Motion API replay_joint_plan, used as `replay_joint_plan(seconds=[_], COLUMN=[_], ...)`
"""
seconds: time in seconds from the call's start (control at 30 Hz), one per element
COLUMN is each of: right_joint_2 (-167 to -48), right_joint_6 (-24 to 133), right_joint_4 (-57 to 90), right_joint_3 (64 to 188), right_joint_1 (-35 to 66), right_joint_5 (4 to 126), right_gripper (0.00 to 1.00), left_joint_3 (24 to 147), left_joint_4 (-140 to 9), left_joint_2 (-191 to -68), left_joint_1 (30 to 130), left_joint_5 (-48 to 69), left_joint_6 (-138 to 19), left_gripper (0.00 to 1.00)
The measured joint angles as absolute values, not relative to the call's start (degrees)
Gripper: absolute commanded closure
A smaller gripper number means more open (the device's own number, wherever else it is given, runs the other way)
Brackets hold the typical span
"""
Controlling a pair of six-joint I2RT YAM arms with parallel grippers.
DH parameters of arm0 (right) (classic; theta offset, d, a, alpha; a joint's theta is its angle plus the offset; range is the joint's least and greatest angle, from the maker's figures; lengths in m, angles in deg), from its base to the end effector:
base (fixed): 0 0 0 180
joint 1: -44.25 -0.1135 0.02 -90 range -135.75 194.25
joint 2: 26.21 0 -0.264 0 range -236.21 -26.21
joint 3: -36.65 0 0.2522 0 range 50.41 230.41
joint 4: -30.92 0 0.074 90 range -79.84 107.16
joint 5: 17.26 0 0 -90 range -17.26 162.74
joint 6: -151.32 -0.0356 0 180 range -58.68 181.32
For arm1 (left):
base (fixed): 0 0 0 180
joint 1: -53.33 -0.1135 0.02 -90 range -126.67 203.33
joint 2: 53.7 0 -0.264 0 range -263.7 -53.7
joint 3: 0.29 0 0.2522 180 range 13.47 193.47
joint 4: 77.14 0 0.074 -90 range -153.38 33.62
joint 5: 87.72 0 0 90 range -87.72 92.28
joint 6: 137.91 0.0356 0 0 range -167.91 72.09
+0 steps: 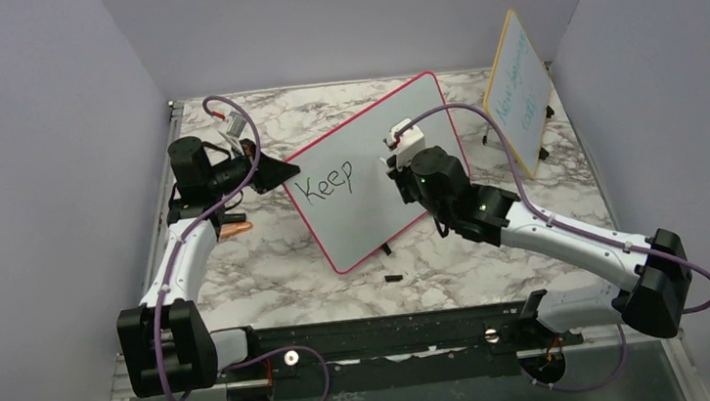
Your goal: Write a sentence on the whiteboard
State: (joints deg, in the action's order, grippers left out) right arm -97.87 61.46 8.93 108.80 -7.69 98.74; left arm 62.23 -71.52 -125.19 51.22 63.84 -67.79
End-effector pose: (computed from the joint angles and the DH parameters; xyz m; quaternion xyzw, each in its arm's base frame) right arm 0.1897 0.2169 0.3274 -0.2398 0.7792 0.0723 0.5745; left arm 0.2743 -0.0212 0.3016 0.1776 0.7269 -0.4812 0.4566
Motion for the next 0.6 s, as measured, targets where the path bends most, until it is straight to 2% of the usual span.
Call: replay_joint_plan(seconds=[0.6], right_joint_2=[-100.80], right_joint_6=[63.74], right_joint_4=[14.15], right_joint_3=[108.74], right_joint_1=[-7.65], right_joint_5=[98.48], right_gripper=[1.00], left_joint_3=[62.27], left_joint_4=[-71.39], left_joint_2=[-125.19], left_joint_1=[51.22], left_joint_5=[63.84], left_joint_6=[-67.75], left_gripper=[1.00])
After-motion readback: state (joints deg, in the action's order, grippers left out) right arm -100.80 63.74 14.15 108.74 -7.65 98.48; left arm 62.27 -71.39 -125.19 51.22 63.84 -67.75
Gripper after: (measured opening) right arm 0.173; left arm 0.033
